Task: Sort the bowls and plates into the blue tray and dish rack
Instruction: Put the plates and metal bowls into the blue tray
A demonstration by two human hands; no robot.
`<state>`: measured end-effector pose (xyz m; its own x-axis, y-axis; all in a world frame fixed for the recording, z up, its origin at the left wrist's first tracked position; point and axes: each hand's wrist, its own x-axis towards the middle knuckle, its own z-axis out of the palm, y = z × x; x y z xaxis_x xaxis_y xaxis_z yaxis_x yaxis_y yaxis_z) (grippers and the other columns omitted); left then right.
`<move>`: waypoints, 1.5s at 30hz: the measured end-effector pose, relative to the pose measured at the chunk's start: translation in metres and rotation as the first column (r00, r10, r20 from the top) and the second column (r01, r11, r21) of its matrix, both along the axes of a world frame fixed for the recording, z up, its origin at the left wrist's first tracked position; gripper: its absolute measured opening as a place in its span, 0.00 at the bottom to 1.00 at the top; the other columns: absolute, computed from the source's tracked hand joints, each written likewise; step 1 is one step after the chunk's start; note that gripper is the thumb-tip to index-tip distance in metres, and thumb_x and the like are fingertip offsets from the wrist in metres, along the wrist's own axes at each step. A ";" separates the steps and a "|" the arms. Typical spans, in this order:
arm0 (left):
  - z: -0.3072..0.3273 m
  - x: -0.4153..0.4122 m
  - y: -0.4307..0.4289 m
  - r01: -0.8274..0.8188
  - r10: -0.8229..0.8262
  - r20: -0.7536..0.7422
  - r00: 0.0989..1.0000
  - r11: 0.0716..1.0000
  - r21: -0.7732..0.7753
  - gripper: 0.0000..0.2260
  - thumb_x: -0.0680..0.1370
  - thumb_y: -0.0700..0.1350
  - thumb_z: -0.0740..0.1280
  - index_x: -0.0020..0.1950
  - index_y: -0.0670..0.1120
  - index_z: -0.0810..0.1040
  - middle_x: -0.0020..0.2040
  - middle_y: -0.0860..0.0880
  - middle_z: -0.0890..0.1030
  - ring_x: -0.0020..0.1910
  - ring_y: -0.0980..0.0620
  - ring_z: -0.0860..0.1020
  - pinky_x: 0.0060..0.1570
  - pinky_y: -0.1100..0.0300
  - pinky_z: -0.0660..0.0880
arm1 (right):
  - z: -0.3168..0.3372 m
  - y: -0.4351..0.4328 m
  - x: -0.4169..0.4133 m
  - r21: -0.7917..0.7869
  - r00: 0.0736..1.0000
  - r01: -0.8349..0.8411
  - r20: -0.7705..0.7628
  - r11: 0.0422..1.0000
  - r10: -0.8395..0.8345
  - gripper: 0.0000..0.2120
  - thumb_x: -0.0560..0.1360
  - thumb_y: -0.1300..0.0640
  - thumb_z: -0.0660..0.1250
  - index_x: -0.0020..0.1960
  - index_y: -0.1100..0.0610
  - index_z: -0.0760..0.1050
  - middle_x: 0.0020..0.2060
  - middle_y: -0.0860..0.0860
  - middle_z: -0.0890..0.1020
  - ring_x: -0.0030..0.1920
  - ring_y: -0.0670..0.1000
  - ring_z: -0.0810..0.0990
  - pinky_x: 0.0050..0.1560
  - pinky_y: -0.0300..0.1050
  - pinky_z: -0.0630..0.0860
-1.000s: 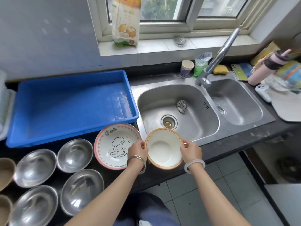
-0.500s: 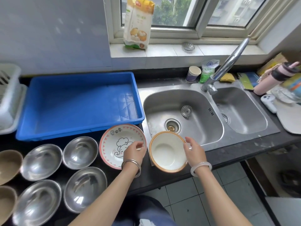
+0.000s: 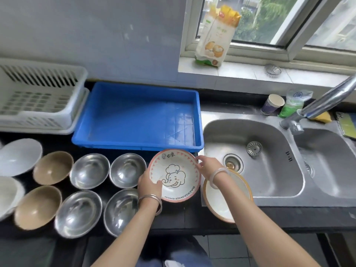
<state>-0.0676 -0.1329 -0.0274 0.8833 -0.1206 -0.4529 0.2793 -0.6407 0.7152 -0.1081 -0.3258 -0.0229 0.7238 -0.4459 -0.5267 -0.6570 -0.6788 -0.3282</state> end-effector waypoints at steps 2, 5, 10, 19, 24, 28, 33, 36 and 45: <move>-0.003 0.001 0.003 -0.042 0.040 -0.058 0.998 0.999 -0.035 0.15 0.72 0.32 0.63 0.59 0.41 0.73 0.56 0.41 0.79 0.54 0.41 0.77 0.53 0.50 0.76 | -0.005 -0.001 0.007 -0.028 0.999 -0.040 -0.035 0.999 0.039 0.12 0.78 0.52 0.56 0.57 0.52 0.74 0.48 0.53 0.82 0.44 0.54 0.79 0.43 0.44 0.72; -0.007 0.002 0.005 -0.088 0.081 -0.133 0.988 0.995 -0.046 0.15 0.73 0.32 0.61 0.58 0.41 0.74 0.55 0.42 0.80 0.54 0.41 0.77 0.50 0.54 0.74 | -0.011 -0.001 0.013 -0.045 0.998 -0.051 -0.044 0.998 0.049 0.08 0.77 0.54 0.58 0.53 0.52 0.74 0.44 0.52 0.80 0.40 0.53 0.76 0.40 0.43 0.69; -0.009 0.007 0.007 -0.174 0.164 -0.155 0.974 0.983 -0.054 0.15 0.74 0.32 0.60 0.57 0.44 0.76 0.52 0.46 0.81 0.51 0.43 0.78 0.49 0.52 0.76 | -0.011 -0.003 0.013 -0.039 0.998 -0.039 0.041 0.998 0.041 0.07 0.76 0.56 0.60 0.48 0.52 0.77 0.43 0.53 0.82 0.39 0.53 0.78 0.38 0.41 0.72; 0.003 0.015 0.022 -0.275 0.236 -0.238 0.942 0.949 -0.150 0.14 0.73 0.30 0.61 0.47 0.47 0.77 0.40 0.51 0.81 0.43 0.46 0.80 0.47 0.46 0.80 | 0.010 -0.003 0.009 0.074 0.995 -0.030 0.094 0.997 0.023 0.08 0.75 0.54 0.63 0.45 0.53 0.80 0.40 0.54 0.82 0.40 0.56 0.82 0.42 0.47 0.81; 0.020 0.025 0.031 -0.324 0.265 -0.252 0.931 0.916 -0.236 0.14 0.72 0.30 0.64 0.46 0.48 0.77 0.38 0.55 0.79 0.39 0.51 0.79 0.43 0.50 0.80 | 0.033 0.003 0.014 0.086 0.990 -0.037 0.137 0.996 0.025 0.11 0.74 0.55 0.63 0.33 0.50 0.74 0.38 0.56 0.84 0.41 0.59 0.83 0.44 0.50 0.79; 0.037 0.053 0.035 -0.349 0.263 -0.280 0.923 0.880 -0.323 0.16 0.71 0.27 0.64 0.54 0.43 0.78 0.44 0.48 0.79 0.41 0.48 0.79 0.44 0.52 0.79 | 0.047 0.002 0.032 0.109 0.980 0.012 0.195 0.994 -0.033 0.08 0.73 0.59 0.63 0.46 0.52 0.81 0.39 0.56 0.85 0.40 0.57 0.84 0.46 0.50 0.81; 0.054 0.109 0.040 -0.270 0.216 -0.197 0.956 0.910 -0.314 0.16 0.72 0.29 0.64 0.57 0.41 0.77 0.49 0.47 0.79 0.43 0.47 0.79 0.36 0.55 0.79 | 0.051 0.009 0.075 0.177 0.943 0.121 0.287 0.977 -0.169 0.10 0.72 0.60 0.65 0.51 0.55 0.80 0.37 0.55 0.85 0.39 0.57 0.84 0.49 0.54 0.81; 0.059 0.151 0.044 -0.261 0.212 -0.178 0.961 0.909 -0.326 0.15 0.72 0.28 0.63 0.57 0.40 0.77 0.53 0.44 0.80 0.46 0.44 0.80 0.42 0.50 0.80 | 0.048 0.016 0.107 0.288 0.910 0.196 0.303 0.937 -0.283 0.10 0.73 0.61 0.66 0.54 0.57 0.79 0.30 0.50 0.83 0.31 0.53 0.83 0.44 0.48 0.82; 0.027 0.267 0.053 -0.233 0.206 -0.115 0.972 0.915 -0.328 0.13 0.71 0.30 0.63 0.49 0.44 0.80 0.52 0.43 0.83 0.49 0.43 0.81 0.51 0.46 0.79 | 0.018 0.043 0.212 0.450 0.801 0.384 0.272 0.806 -0.533 0.12 0.73 0.63 0.65 0.56 0.58 0.77 0.26 0.54 0.79 0.23 0.51 0.78 0.30 0.45 0.81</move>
<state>0.1994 -0.0795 -0.0002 0.8695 -0.0850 -0.4865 0.4474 -0.2815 0.8489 0.1037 -0.2826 -0.0051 0.6504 -0.6108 -0.4515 -0.6360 -0.1131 -0.7633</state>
